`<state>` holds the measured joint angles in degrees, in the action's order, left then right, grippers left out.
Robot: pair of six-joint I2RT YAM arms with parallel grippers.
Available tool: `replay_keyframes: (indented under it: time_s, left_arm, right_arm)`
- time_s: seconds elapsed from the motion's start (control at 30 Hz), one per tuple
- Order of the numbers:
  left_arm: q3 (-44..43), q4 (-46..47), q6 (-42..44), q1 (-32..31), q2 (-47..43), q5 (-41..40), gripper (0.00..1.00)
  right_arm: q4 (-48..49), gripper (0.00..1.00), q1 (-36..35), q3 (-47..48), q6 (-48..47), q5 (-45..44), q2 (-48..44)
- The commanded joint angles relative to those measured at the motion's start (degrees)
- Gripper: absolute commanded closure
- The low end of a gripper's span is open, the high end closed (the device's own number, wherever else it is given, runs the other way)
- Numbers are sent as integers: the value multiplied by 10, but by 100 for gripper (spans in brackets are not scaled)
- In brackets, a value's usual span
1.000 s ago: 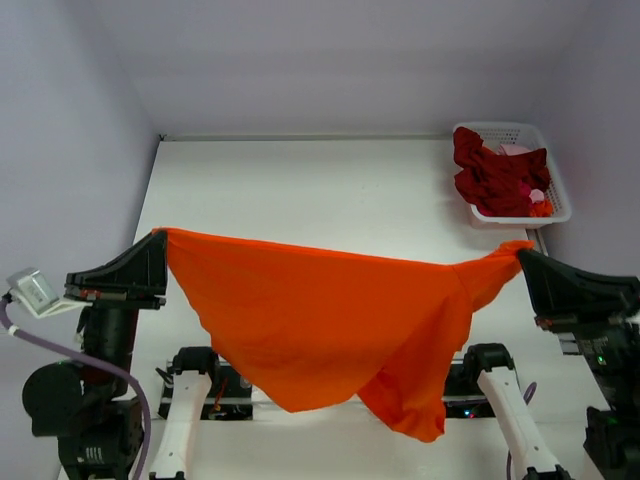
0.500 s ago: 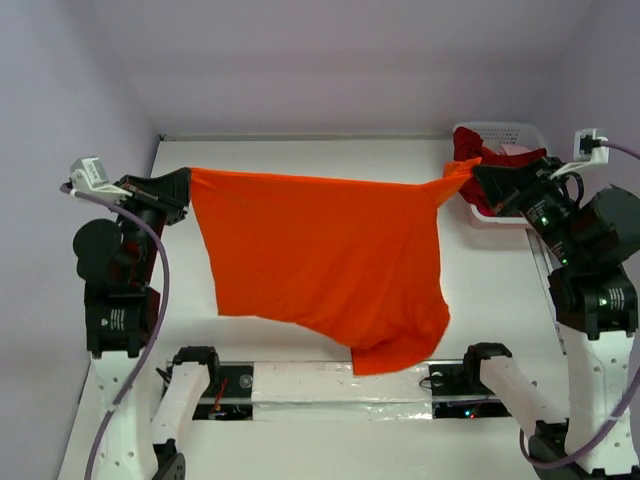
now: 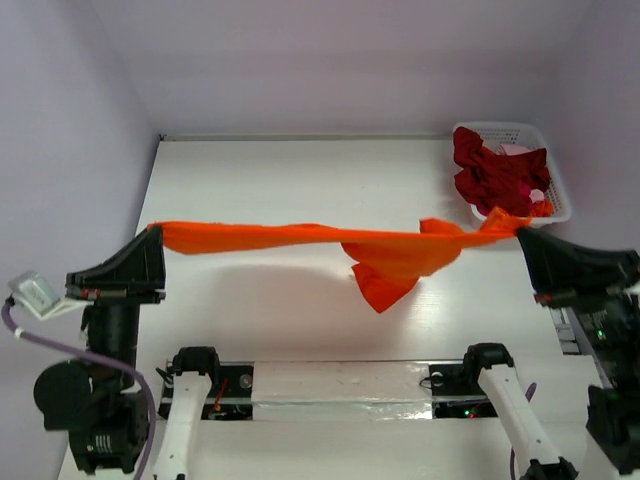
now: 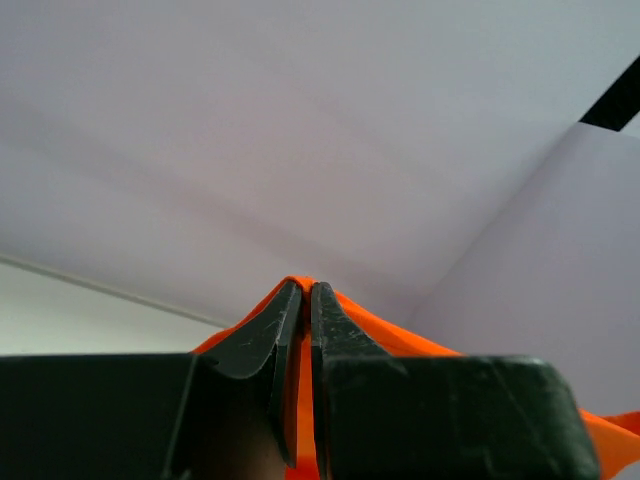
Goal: Fold and stack the t-shirts
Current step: Flatten out the tshirt
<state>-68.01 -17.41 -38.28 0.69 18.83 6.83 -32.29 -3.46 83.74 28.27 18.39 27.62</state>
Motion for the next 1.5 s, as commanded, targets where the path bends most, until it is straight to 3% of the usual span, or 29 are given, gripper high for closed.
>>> replay_keyframes:
  time_s: [0.0, 0.2, 0.5, 0.63, 0.97, 1.13, 1.47]
  left_arm:
    - [3, -16, -9, -6, -27, -10, 100]
    - [-13, -50, -20, -38, -39, -2, 100]
    - [-158, -155, -16, -75, 106, -31, 100]
    - [-169, -152, 4, -75, 226, -87, 100]
    - [-107, 10, 11, -69, 456, -151, 100]
    - [-106, 52, 9, -47, 560, -147, 100]
    - [-144, 86, 17, -30, 715, -161, 100]
  right_arm:
    - [-35, 100, -2, 15, -11, -18, -35]
    - [-79, 100, -2, 12, -15, -17, -87]
    - [-102, 100, -2, 78, -9, -58, -20]
    - [-74, 100, -2, 116, -18, -72, 84]
    - [92, 100, -2, 60, -25, -67, 308]
    - [121, 100, -2, 54, -19, -42, 441]
    - [144, 100, -2, 62, -10, 17, 621]
